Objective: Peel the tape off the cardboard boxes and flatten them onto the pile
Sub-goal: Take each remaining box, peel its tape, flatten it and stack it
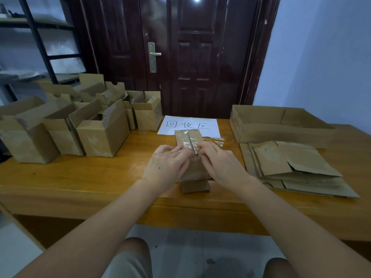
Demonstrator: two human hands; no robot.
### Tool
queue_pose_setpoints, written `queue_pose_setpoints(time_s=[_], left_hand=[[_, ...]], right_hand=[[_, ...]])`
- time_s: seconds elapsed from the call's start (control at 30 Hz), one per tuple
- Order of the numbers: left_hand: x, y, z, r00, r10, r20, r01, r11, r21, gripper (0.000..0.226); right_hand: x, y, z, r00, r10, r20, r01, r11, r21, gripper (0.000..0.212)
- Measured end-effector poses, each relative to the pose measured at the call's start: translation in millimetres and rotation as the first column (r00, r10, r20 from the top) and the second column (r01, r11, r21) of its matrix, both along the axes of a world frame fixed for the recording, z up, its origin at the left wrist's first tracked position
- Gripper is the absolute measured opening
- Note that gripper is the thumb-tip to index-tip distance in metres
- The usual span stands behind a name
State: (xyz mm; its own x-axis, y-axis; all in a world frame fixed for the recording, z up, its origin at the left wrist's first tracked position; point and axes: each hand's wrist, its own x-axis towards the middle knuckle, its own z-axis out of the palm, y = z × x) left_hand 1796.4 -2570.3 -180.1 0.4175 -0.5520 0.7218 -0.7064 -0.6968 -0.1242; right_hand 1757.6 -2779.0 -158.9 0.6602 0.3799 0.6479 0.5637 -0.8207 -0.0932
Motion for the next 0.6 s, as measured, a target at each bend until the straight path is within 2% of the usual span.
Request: queue_pose_setpoints(time_s=[0.1,0.23,0.33,0.43,0.6], left_hand=[[1,-2,1,1.000,0.021,0.018,-0.020,0.999,-0.026,0.016],[1,-3,3,0.997,0.053,0.048,-0.050,0.997,-0.051,0.013],[3,-2,0,0.999,0.037,0.009,-0.036,0.998,-0.048,0.011],[5,-3,1,0.995,0.039,-0.088,-0.044,0.998,-0.054,0.022],[7,-7,20,0.990,0.094,-0.108,-0.104,0.991,-0.086,0.030]], right_hand=[[1,-1,4,1.000,-0.013,-0.005,0.013,1.000,-0.005,0.022],[6,0,4,0.998,-0.064,0.001,0.064,0.998,-0.030,0.028],[3,4,5,0.998,-0.057,-0.003,0.057,0.998,-0.015,0.030],[0,6,6,0.999,-0.043,0.017,0.043,0.999,-0.030,0.029],[3,12,9,0.995,-0.087,0.040,0.084,0.993,0.087,0.041]])
